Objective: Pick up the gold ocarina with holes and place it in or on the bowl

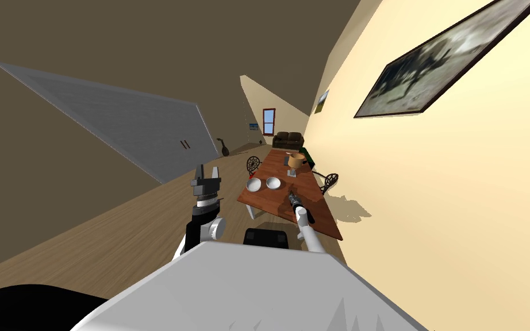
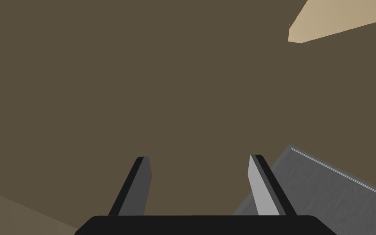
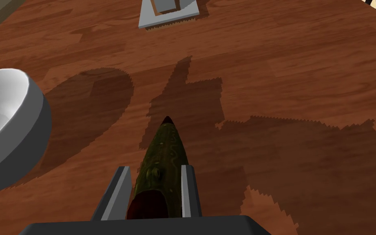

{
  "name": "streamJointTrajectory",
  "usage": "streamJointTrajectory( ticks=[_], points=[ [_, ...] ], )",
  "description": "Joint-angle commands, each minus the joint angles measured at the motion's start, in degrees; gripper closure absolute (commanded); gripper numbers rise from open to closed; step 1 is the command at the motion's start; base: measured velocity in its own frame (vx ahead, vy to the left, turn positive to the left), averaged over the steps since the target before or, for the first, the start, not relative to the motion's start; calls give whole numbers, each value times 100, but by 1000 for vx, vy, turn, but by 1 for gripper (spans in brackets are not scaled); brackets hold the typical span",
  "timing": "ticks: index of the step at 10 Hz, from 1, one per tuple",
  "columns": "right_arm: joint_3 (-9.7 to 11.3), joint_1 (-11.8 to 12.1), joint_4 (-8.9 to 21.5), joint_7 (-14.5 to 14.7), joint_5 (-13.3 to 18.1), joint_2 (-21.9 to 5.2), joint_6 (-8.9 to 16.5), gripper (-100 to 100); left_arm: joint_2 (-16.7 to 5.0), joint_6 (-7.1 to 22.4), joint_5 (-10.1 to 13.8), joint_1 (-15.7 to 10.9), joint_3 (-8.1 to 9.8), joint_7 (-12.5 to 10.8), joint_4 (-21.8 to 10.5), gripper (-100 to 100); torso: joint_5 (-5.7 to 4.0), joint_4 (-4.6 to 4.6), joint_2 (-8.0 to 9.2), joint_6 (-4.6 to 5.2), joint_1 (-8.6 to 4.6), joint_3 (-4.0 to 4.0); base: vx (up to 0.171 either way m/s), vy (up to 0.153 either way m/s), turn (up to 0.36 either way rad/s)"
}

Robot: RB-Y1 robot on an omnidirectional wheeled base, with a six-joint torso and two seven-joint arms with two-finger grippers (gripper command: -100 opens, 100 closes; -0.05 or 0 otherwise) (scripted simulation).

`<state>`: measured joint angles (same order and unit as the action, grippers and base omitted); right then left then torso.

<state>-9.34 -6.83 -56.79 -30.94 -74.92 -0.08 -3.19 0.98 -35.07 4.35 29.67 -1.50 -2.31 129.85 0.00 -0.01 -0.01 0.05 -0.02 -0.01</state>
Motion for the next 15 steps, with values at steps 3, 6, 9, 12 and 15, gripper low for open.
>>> streamJointTrajectory(
  ticks=[3, 6, 9, 12, 15],
  points=[
    [163, 92, -34, -93, -32, -22, -147, 100, 0, 0, 0, 0, 0, 0, 0, 0, 0, 0, 0, 0, 0, 0, 7, -7, 12],
    [10, -160, 111, -38, 1, -121, 110, 100, 1, 0, 0, -1, -1, 0, 0, 0, 2, -6, 33, 8, 29, 12, -67, 67, -126],
    [266, -372, 168, -124, 48, -335, 201, 100, 1, 0, 0, -1, -1, 0, 0, 0, 1, -5, 27, 5, 23, 10, -70, 59, -22],
    [58, -372, 168, -124, 48, -335, 208, 100, 0, 0, 0, 0, 0, 0, 0, 0, 0, 0, 21, 1, 9, 11, -31, 15, 10],
    [6, -603, 268, -219, 118, -498, 325, 100, 0, 0, 0, 0, 0, 0, 0, 0, 0, 1, 25, 5, 4, 12, -48, 24, -41]
  ],
)
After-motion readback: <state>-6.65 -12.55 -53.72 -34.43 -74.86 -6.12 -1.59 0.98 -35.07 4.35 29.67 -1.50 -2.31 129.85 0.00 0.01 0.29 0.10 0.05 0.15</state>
